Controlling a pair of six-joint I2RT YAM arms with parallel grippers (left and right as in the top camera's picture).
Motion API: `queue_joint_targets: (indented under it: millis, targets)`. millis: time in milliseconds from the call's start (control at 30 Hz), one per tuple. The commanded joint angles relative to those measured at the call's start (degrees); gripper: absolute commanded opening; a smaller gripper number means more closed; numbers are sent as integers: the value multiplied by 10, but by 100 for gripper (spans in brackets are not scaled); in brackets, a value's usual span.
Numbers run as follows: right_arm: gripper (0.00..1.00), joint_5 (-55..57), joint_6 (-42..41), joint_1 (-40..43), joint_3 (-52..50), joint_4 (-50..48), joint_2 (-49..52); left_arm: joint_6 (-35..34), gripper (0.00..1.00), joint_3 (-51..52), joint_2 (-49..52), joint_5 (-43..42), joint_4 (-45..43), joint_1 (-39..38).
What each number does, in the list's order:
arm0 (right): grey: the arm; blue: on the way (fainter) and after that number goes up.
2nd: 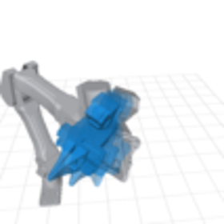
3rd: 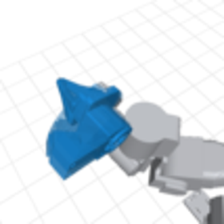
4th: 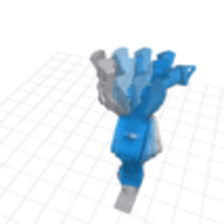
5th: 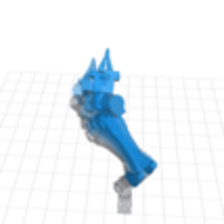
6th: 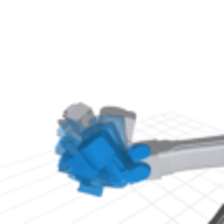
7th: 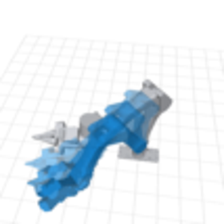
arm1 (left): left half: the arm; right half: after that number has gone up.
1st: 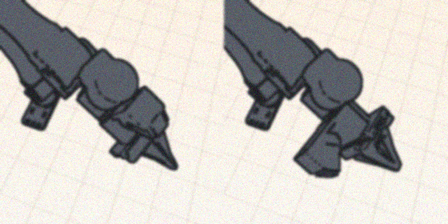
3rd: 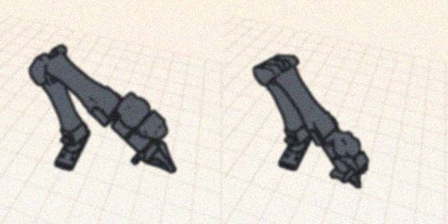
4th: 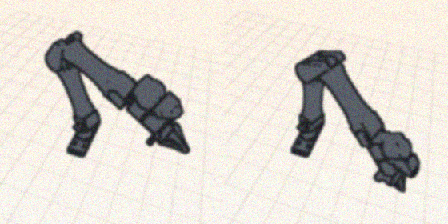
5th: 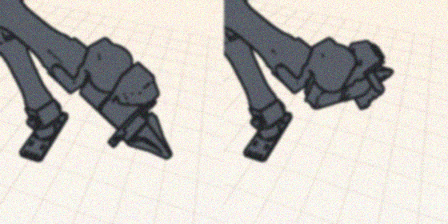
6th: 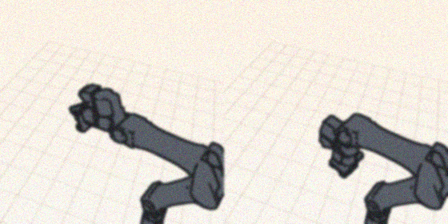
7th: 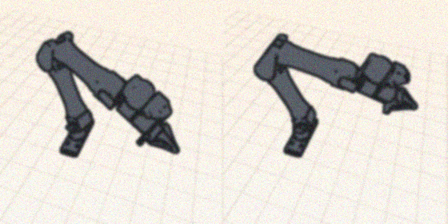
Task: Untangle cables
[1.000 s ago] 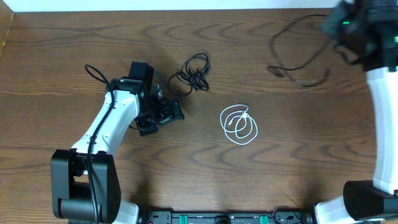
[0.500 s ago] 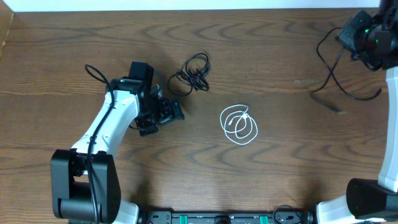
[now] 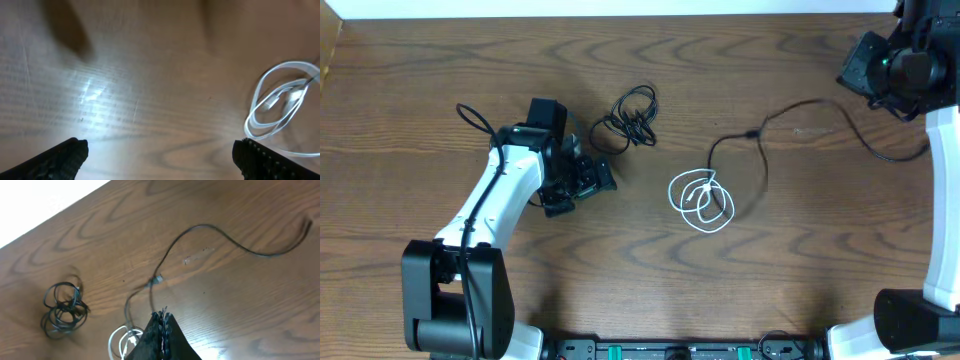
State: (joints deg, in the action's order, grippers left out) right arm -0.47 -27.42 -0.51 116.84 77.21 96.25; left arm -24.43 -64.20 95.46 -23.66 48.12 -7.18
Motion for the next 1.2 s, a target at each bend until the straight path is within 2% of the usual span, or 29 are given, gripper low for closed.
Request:
queue_joint_targets:
  millis: [0,100,133,167,200,267,300,433,567,700,967,1000,1100,1167]
  targets:
    - [1,-4,29,-18,3,7,-6,-55,98,2,0,1,-2,1]
    - [1,-3,40,-26,3,19,-6,-61,98,2,0,-23,33,1]
    - [4,-3,45,-28,3,22,-4,-61,98,2,0,-27,33,1]
    - [13,0,46,-28,1,26,-3,-61,98,2,0,-27,33,1]
    - [31,3,45,-29,-5,30,-2,-57,98,2,0,-26,33,1]
    - [57,3,45,-28,-24,31,-2,-43,98,2,0,-18,33,1]
    - [79,3,45,-26,-36,31,-2,-44,98,2,0,-2,35,1]
    - [88,2,37,-14,-105,17,-2,-44,98,2,0,50,46,1]
    - [96,-27,58,-3,-185,-14,-2,-32,98,2,0,53,56,1]
    - [97,-111,106,-3,-275,-59,-2,-30,98,2,0,53,54,1]
    - [99,-233,108,-3,-468,-223,-2,-31,98,2,0,53,41,1]
    - [96,-240,108,-3,-486,-245,-2,-31,98,2,0,53,41,1]
    - [70,-236,108,-3,-523,-294,-2,-31,98,2,0,53,50,1]
    - [57,-235,108,-3,-543,-316,-2,-31,98,2,0,53,50,1]
